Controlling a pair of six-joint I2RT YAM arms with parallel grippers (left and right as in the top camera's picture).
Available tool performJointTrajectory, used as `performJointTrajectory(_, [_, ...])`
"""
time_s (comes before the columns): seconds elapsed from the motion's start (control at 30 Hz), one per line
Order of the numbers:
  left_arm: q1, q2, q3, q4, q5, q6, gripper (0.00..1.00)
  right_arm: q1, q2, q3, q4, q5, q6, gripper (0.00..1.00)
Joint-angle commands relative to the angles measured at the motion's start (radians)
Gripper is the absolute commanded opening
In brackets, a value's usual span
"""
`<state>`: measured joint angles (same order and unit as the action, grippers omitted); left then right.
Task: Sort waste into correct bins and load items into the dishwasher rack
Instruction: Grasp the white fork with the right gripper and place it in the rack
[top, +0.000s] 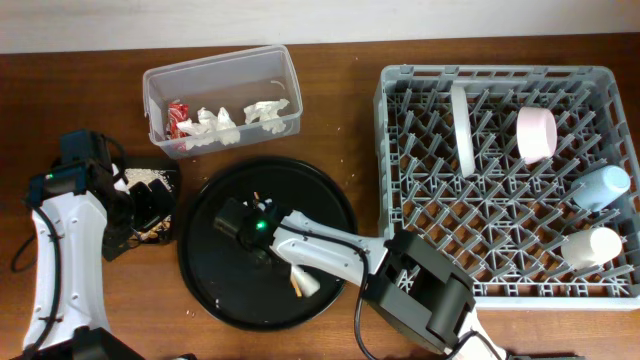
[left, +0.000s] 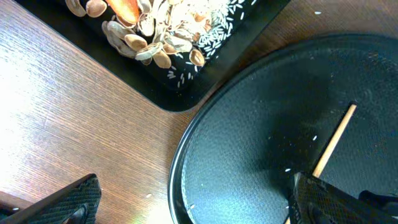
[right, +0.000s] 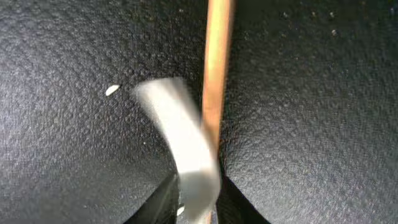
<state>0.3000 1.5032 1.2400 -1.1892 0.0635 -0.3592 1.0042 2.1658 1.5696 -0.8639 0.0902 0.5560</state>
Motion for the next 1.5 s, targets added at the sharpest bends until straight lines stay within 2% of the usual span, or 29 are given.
performJointTrajectory(0.0, [0.004,-0.016,0.009,-0.001,-0.007,0.016,0.99,0.002,0.037,-0.043,-0.041,0.039,0.003,0.19])
performJointTrajectory(0.23, [0.004,-0.016,0.009,-0.001,-0.008,0.016,0.99,0.002,-0.013,-0.041,-0.069,0.090,0.003,0.22])
performJointTrajectory(0.3, [0.004,-0.016,0.009,-0.001,-0.008,0.016,0.99,0.002,-0.013,-0.041,-0.079,0.091,0.003,0.26])
performJointTrajectory(0.57, [0.004,-0.016,0.009,-0.001,-0.008,0.016,0.99,0.002,-0.013,0.041,-0.162,0.106,0.003,0.25])
performJointTrajectory(0.77, [0.004,-0.016,0.009,-0.001,-0.008,0.016,0.99,0.002,-0.014,0.052,-0.170,0.106,0.003,0.04])
performJointTrajectory(0.97, [0.004,-0.016,0.009,-0.001,-0.008,0.016,0.99,-0.017,-0.060,0.090,-0.217,0.106,0.003,0.04])
performJointTrajectory(1.13, [0.004,-0.016,0.009,-0.001,-0.008,0.016,0.99,-0.194,-0.302,0.172,-0.321,0.107,-0.028,0.04])
performJointTrajectory(1.23, [0.004,-0.016,0.009,-0.001,-0.008,0.016,0.99,-0.405,-0.464,0.172,-0.414,0.132,-0.053,0.04])
performJointTrajectory(1.33, [0.004,-0.016,0.009,-0.001,-0.008,0.016,0.99,-0.607,-0.480,0.147,-0.495,0.119,-0.073,0.04])
performJointTrajectory(1.47, [0.004,-0.016,0.009,-0.001,-0.008,0.016,0.99,-0.700,-0.478,-0.002,-0.460,0.106,-0.072,0.04])
